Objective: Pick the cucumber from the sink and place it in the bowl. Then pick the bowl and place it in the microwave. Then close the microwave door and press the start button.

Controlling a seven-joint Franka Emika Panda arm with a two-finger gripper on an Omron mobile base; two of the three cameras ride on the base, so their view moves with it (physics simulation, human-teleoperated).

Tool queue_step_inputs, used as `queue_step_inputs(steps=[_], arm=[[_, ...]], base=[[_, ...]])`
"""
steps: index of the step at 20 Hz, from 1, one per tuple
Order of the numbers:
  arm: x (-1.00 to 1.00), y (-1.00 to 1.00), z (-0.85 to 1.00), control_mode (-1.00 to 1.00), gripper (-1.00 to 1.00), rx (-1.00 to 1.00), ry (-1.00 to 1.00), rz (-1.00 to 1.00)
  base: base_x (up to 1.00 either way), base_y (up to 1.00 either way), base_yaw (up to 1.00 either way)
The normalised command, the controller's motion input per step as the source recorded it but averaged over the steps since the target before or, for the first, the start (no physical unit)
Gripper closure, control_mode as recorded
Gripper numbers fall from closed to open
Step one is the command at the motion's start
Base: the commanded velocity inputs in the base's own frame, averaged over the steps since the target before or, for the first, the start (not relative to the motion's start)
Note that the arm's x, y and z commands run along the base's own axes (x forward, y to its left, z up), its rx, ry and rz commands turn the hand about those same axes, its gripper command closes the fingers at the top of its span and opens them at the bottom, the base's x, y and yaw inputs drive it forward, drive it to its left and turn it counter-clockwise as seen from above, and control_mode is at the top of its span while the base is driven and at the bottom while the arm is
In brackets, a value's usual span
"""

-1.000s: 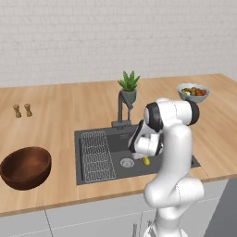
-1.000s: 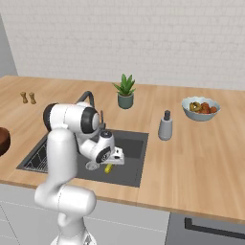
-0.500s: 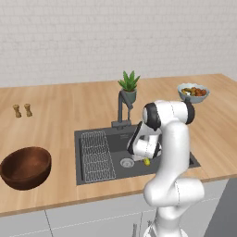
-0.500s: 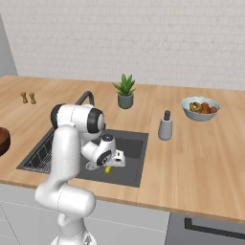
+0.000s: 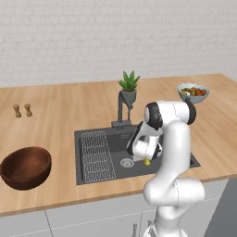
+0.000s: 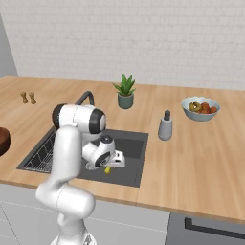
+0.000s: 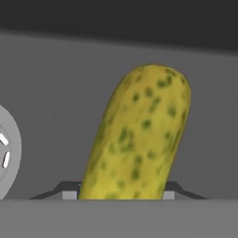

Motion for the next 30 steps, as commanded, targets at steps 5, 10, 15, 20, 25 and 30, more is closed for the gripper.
queue_step_inputs(steps=[5,10,15,20,25,30], arm=[[-0.64,-0.07,0.84,-1.00,1.00,0.00,-0.23,-0.01],[-0.67,-0.08,1.00,-1.00,1.00,0.00,-0.32,0.00],[-0.83,-0.25,1.00,-1.00,1.00,0.00,-0.23,0.00],[-0.76,-0.37,1.00,-1.00,1.00,0.04,-0.18,0.00],[-0.61,-0.32,1.00,-1.00,1.00,0.06,-0.23,0.01],[-0.77,-0.27,1.00,-1.00,1.00,0.04,-0.11,0.00]], base=[[0.00,0.00,0.00],[0.00,0.00,0.00],[0.00,0.00,0.00],[0.00,0.00,0.00],[0.00,0.00,0.00],[0.00,0.00,0.00]])
